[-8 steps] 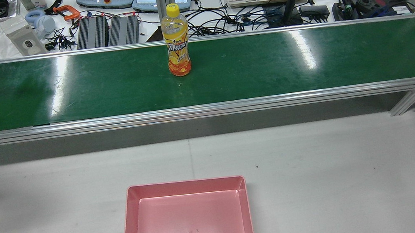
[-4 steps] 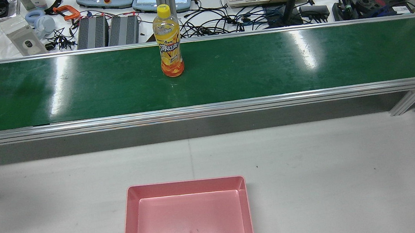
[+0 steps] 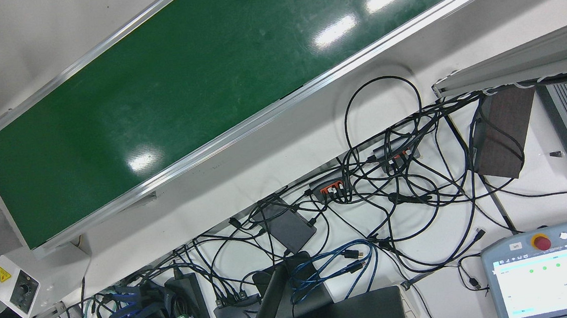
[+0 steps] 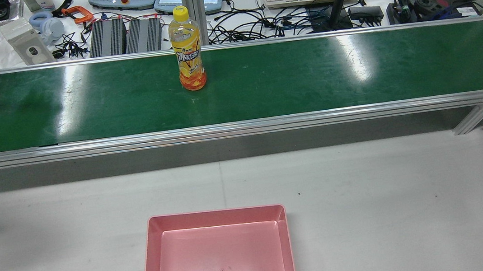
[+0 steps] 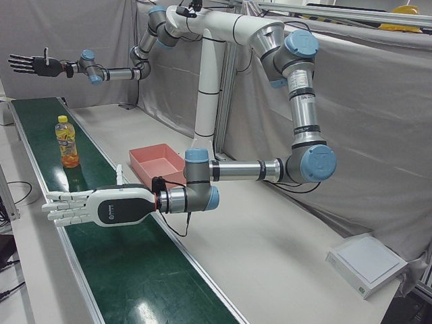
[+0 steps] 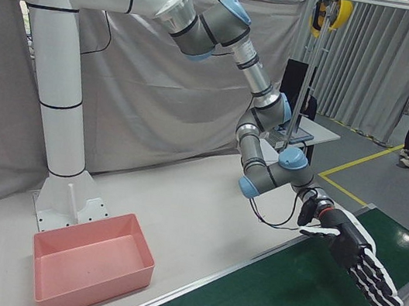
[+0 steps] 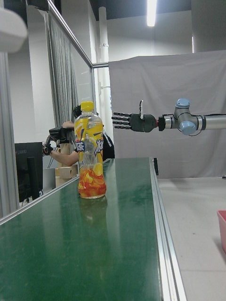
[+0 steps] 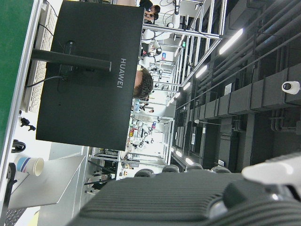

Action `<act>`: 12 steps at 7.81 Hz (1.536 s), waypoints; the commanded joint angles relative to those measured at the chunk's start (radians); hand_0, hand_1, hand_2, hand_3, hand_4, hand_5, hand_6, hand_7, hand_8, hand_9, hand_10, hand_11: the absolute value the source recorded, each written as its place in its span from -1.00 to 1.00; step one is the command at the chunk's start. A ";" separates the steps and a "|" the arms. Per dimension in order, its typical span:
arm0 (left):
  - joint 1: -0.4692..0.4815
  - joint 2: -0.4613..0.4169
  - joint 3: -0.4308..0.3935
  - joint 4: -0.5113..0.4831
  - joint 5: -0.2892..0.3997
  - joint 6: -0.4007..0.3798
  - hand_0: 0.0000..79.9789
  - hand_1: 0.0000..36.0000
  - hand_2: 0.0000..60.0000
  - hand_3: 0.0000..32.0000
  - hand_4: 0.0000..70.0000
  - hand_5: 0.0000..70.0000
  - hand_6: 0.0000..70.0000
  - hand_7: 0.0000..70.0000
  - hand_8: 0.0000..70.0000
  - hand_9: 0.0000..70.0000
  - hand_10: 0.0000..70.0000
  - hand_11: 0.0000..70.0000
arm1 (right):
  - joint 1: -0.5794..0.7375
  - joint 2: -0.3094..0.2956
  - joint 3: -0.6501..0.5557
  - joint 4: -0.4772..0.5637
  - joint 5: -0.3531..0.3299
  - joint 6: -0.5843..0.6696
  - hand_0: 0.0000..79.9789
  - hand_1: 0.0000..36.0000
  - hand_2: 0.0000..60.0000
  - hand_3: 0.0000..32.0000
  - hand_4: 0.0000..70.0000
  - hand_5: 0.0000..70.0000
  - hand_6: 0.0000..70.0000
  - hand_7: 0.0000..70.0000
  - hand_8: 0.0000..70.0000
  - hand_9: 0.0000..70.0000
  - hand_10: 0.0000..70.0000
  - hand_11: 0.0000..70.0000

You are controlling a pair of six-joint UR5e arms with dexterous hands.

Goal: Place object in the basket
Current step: 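Move the left hand forward over the conveyor toward the juice bottle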

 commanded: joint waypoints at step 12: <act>0.067 -0.023 0.021 0.015 -0.020 0.001 0.58 -0.38 -1.00 -1.00 -1.00 -0.68 -1.00 -1.00 -1.00 -1.00 -0.97 -0.90 | 0.006 0.002 -0.005 0.001 0.003 0.000 -1.00 -1.00 -1.00 -1.00 -1.00 -1.00 -1.00 -1.00 -1.00 -1.00 -1.00 -1.00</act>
